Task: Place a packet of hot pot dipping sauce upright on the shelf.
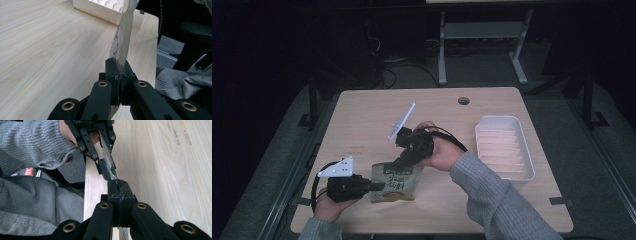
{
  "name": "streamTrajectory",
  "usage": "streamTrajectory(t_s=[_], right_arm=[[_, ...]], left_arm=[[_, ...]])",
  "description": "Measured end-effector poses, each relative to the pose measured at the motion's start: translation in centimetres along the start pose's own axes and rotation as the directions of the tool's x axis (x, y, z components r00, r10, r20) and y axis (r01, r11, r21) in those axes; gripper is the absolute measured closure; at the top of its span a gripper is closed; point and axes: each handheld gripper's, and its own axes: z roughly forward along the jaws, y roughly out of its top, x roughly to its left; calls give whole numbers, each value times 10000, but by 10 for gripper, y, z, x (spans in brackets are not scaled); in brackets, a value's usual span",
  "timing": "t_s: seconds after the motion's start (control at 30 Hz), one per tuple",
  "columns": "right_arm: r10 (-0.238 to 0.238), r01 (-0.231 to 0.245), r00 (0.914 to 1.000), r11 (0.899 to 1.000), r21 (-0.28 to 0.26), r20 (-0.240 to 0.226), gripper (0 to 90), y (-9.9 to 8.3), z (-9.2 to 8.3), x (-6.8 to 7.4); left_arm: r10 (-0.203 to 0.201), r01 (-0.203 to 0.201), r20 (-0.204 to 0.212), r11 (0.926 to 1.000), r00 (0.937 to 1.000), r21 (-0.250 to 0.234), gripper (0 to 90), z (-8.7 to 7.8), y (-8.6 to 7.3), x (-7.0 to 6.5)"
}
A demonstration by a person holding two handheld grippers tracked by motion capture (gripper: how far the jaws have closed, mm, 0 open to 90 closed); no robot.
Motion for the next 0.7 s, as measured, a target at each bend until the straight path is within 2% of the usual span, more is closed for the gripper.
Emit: streamTrajectory(t_s=[0.07, 0.17, 0.2, 0.3, 0.4, 0.53, 0.7], right_arm=[[-53, 53, 10000, 10000, 60, 29, 896, 0, -1, 1], [-62, 62, 10000, 9999, 111, -34, 896, 0, -2, 2], [-127, 126, 9999, 9998, 184, 49, 897, 0, -4, 2], [-168, 164, 9998, 9995, 254, 143, 897, -1, -7, 2], [-66, 61, 9996, 9998, 197, 264, 896, -3, -14, 1], [193, -200, 9985, 9997, 127, 506, 896, -10, -27, -3], [391, -389, 9971, 9992, -42, 648, 896, -16, -39, -5]], left_arm=[[26, -27, -257, 10000, 9997, -57, 855, 0, 1, -1], [-36, 33, -381, 9999, 9993, -99, 785, -1, 1, 0], [-179, 173, -533, 9998, 9984, -112, 766, -3, -1, 2], [-310, 302, -632, 9994, 9975, -144, 704, -5, -2, 4], [-356, 347, -825, 9993, 9960, -114, 695, -7, -4, 5], [-436, 454, -1138, 9989, 9926, 139, 640, -6, -6, 7], [-453, 490, -1258, 9984, 9910, 266, 595, -5, -7, 7]])
